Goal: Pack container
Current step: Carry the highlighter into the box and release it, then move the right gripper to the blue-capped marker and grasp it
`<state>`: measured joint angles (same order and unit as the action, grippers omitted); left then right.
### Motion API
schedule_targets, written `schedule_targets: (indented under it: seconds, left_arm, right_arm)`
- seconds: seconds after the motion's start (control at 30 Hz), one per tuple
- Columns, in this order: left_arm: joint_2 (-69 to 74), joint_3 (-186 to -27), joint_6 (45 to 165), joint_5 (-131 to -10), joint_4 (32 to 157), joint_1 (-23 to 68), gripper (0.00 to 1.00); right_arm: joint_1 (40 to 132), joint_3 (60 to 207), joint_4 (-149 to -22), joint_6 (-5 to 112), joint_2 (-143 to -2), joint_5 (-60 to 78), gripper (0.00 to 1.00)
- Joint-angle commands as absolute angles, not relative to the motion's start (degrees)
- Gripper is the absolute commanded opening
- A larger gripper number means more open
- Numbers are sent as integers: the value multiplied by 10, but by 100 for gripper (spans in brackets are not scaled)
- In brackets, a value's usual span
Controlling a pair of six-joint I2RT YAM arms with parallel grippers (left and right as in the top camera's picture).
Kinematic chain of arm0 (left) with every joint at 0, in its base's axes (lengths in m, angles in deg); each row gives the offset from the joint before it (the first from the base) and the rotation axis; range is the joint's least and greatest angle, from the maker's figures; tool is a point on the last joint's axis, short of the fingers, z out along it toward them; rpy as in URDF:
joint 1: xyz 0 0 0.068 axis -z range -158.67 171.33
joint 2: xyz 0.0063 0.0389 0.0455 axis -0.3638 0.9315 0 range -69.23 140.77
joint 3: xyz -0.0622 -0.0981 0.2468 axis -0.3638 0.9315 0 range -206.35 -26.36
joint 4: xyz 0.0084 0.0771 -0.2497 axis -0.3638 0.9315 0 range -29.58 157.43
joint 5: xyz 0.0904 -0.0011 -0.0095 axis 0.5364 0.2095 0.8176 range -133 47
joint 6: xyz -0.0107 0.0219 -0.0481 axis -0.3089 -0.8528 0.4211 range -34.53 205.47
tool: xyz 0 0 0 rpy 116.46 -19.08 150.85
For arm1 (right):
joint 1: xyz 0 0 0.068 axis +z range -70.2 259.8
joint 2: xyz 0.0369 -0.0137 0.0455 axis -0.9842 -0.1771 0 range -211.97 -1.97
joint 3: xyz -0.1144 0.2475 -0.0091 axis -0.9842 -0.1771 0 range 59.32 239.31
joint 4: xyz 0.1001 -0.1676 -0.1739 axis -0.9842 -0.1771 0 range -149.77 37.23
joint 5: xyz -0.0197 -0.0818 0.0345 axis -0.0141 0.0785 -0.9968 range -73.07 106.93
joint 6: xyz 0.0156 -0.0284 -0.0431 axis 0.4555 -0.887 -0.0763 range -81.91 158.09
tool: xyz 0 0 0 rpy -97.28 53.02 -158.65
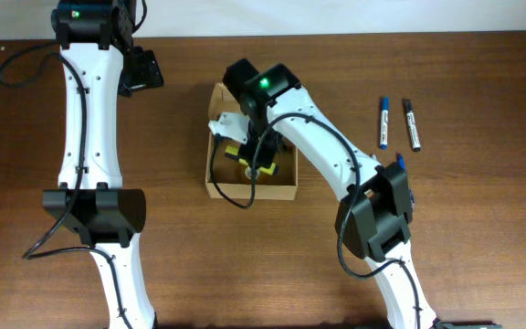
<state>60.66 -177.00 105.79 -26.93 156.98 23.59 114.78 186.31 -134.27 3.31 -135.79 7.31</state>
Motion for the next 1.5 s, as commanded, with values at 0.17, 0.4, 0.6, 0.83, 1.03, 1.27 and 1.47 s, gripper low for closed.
schedule_targets:
  seconds: [0.17,0.4,0.6,0.83,1.03,1.27,1.47]
  left_arm:
    - [607,-1781,1051,-271,1571,233,100]
    - [607,-1781,1051,-271,1571,233,100]
    - [607,-1781,1051,-271,1571,233,100]
    - [607,-1781,1051,-271,1571,233,100]
    - [607,-1781,1051,-271,1571,233,100]
    - [607,-1781,1051,-271,1571,233,100]
    - [607,-1781,1051,-271,1571,233,100]
  right_arm:
    - [1152,1773,-1290,27,-1364,61,4]
    - [1152,1778,-1288,59,-1359,66,28]
    - [1152,1861,-1317,97,-1314,106,48]
    - [1150,2035,-1382,197,-1267,213,45]
    - [1118,2089,-1402,259,-1221,295,45]
    - [975,2070,-1410,359,-1214,294,54]
    - [837,1982,-1377,408,-1232,150,43]
